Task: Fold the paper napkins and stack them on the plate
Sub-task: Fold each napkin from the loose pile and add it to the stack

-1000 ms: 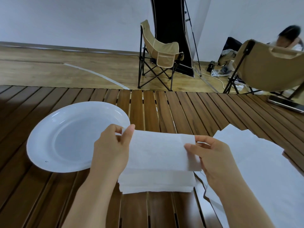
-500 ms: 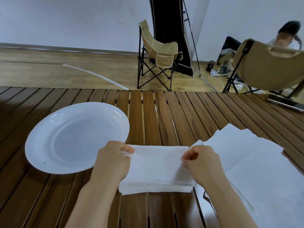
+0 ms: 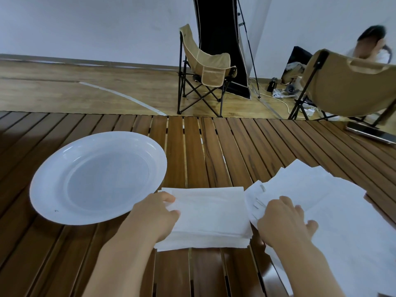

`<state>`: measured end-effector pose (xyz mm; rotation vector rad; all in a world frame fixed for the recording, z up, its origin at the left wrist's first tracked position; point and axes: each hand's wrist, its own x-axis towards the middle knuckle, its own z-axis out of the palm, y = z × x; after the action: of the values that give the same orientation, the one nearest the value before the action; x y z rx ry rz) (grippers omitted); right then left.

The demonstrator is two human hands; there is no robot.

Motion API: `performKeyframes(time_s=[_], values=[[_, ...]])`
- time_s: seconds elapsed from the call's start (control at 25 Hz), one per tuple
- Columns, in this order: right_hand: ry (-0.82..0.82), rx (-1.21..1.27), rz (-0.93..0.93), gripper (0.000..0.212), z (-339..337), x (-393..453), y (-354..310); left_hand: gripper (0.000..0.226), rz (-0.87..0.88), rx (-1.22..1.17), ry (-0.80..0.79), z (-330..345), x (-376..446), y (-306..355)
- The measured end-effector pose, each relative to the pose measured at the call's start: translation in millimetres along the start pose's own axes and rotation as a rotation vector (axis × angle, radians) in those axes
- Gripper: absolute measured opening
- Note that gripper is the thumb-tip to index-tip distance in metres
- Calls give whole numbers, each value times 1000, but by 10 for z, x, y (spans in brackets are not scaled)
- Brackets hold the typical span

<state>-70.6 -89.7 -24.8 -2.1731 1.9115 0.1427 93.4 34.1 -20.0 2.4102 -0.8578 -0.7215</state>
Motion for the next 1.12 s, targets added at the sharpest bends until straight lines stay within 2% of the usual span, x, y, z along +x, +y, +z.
performKeyframes(time_s=[0.16, 0.28, 0.48, 0.64, 0.92, 1.0, 1.12], values=[[-103, 35, 113, 12, -10, 25, 31, 39, 7, -30, -16, 6, 4, -16], [-80, 83, 121, 13, -11, 52, 47, 35, 0, -48, -3, 11, 19, -29], [14, 115, 127, 11, -8, 73, 32, 14, -39, -93, 75, 13, 36, -18], [26, 183, 167, 13, -51, 75, 15, 14, -67, -151, 63, 21, 20, -21], [0, 213, 177, 13, -94, 37, -19, 16, -64, -88, 27, 5, -5, -16], [44, 212, 184, 11, -96, 47, -26, 13, -64, -87, 16, 5, -5, -21], [198, 285, 147, 14, -95, 62, -4, 9, -55, -85, 10, 3, -3, -19]])
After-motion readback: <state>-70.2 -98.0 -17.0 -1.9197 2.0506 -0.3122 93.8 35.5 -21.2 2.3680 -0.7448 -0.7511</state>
